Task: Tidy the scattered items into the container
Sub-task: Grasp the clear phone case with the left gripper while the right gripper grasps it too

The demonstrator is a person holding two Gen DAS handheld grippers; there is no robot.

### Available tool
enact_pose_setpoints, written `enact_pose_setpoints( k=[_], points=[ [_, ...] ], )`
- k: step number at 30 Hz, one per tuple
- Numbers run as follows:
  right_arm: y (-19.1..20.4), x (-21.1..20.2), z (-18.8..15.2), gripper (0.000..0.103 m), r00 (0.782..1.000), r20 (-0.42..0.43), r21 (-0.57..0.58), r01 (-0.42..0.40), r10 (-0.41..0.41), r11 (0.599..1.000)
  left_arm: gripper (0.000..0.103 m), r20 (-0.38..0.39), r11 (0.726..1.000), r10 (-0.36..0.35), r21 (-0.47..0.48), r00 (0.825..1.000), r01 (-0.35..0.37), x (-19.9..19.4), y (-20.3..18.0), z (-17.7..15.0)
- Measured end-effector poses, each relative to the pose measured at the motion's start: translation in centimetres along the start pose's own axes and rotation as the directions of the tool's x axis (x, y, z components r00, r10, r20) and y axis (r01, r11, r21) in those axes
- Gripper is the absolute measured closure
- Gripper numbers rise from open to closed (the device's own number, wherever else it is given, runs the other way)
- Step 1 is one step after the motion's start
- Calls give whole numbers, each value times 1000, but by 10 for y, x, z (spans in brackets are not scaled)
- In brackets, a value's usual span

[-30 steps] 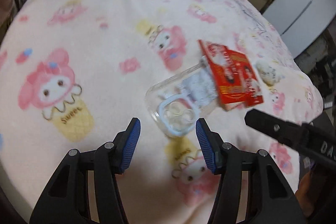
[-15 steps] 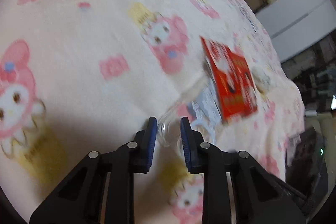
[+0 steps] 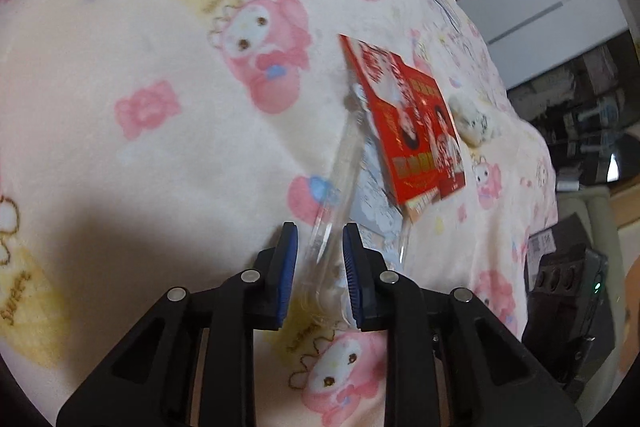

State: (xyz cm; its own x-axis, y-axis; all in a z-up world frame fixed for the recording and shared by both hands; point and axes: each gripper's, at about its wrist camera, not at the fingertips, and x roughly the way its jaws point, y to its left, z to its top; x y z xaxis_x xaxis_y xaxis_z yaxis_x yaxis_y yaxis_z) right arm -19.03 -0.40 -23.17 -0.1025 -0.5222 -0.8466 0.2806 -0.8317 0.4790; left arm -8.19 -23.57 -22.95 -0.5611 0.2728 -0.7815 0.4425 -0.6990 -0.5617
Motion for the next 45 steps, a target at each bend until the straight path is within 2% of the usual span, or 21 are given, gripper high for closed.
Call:
enact_pose_setpoints(
  k=[5,7,9,10,12,14,15,16,19,21,22,23,27,34,37,39,40,41,43,45],
  points=[
    [-2,-13,-5,57,1000,23,16,-12,11,1000,87,-82,998,-38,47,996,42,5,-18,-22],
    [-3,-24,-10,57,998,53,28,24,-25,999,88,-122,995,-77,59,990,85,6,-27,-36],
    [-6,-37,-15,57,991,102,41,83,-86,996,88,-155,990,-87,101,984,103,6,-38,-49],
    [-7,-43,-18,57,986,122,49,104,-109,993,88,-151,989,-75,112,986,92,5,-41,-50],
    [-11,-47,-19,57,987,122,62,102,-109,993,87,-91,995,-41,89,995,49,-5,-38,-42],
    [-13,-41,-20,57,992,81,61,96,-100,994,77,-30,999,-26,44,999,27,-13,-30,-25],
    [-13,-33,-19,57,994,50,56,95,-98,994,67,-19,999,-37,17,999,37,-12,-26,-15],
    [-10,-24,-18,57,996,18,50,91,-92,995,62,-21,999,-55,-3,998,55,-9,-23,-8],
    [-4,-14,-16,57,997,-9,35,72,-71,997,62,-52,998,-63,-20,997,62,10,-19,8],
    [-5,-13,-16,57,999,-6,37,54,-54,998,64,-49,998,-57,0,997,57,22,-24,14],
    [-6,-13,-15,57,999,-3,43,45,-45,998,76,-50,999,-48,9,998,48,25,-25,14],
    [-7,-12,-15,57,999,-2,49,34,-34,998,80,-52,999,-34,17,998,35,28,-28,15],
    [-4,-3,-12,58,1000,-26,38,2,-1,999,84,-39,999,-27,20,999,28,23,-33,6],
    [-16,-12,-11,64,1000,29,113,2,-6,994,86,-18,1000,-15,-9,1000,14,-7,-23,-28],
    [-16,-15,-11,64,999,49,122,11,-17,992,83,-64,1000,-7,-10,998,7,-13,-21,-44],
    [-14,-14,-11,64,999,52,113,12,-18,994,81,-104,999,-25,-34,994,21,-14,-16,-44],
    [-12,-14,-11,64,998,52,106,19,-25,994,77,-96,999,-35,-44,995,31,-18,-13,-40],
    [-9,-15,-11,64,998,50,100,25,-30,995,73,-60,999,-21,-37,998,19,-24,-11,-33],
    [-7,-12,-10,64,998,40,92,36,-40,995,67,20,998,60,-21,998,-60,-36,-8,-16],
    [-12,-13,-13,64,998,33,89,44,-48,995,54,70,995,100,2,993,-100,-39,-6,2]
  ],
)
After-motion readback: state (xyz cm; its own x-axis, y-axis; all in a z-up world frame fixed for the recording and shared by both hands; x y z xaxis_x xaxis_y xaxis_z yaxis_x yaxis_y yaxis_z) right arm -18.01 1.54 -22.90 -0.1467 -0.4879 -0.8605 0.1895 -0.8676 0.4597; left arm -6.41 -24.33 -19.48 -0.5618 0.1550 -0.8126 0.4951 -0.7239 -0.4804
